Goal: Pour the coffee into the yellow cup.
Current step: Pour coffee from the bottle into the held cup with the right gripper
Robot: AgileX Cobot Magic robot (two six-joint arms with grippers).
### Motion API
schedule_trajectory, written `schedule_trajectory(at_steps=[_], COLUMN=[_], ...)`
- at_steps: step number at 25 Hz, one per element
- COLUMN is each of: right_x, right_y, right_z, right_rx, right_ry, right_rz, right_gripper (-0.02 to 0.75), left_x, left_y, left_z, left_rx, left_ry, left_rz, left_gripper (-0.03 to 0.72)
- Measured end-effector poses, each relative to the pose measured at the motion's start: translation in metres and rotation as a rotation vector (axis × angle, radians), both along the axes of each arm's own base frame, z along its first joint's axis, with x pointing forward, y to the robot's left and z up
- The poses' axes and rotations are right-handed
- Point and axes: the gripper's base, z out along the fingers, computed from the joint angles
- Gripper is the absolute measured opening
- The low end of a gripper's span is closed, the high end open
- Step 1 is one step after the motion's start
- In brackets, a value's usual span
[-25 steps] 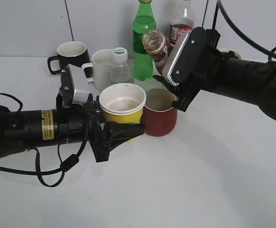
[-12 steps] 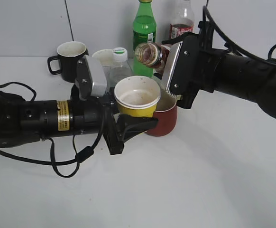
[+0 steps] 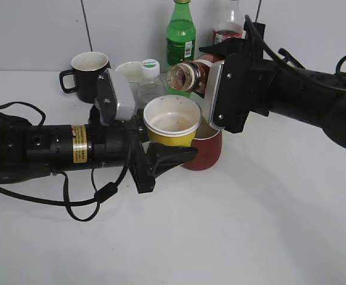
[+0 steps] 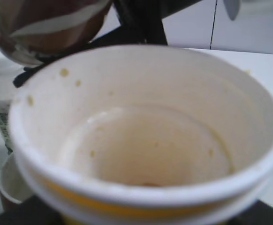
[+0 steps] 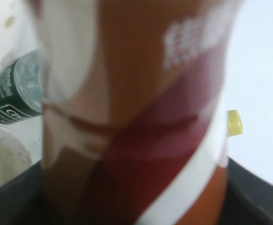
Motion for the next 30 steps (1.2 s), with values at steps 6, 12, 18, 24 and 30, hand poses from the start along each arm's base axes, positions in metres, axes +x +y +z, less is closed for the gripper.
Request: schedule_trajectory(at_steps=[6,12,18,24,30], right_x=[0.0000,0.0000,0.0000,0.0000,0.0004], right_y=[0.0002,0.0002,0.0002,0.0004,0.0001], right_z=[0.0005,0.0006,0.0006,0.0012,0.0018], right_rx=[-0.051,-0.085,-0.135,-0.164,-0.184], right_ry=[-0.053,-0.085,-0.129,-0.164,-0.189], right_rz=[0.017,0.026,0.040,0.050,0.050], right_gripper=[0.501,0.501,0.501,0.501,0.501], left_x=[0.0000,-0.0005,-0.0033,-0.0033,-0.0047], left_y=[0.0001,0.0003,0.0017,0.0017,0.0014], left_z=[-0.0002,-0.0007,-0.0033,-0.0033,-0.0037], left_rx=[0.002,0.004,0.011,0.011,0.018], left_ry=[0.000,0.002,0.013,0.013,0.008], left_rz=[0.001,0.000,-0.002,-0.003,-0.020], left_gripper=[0.429,0.429,0.429,0.428,0.428])
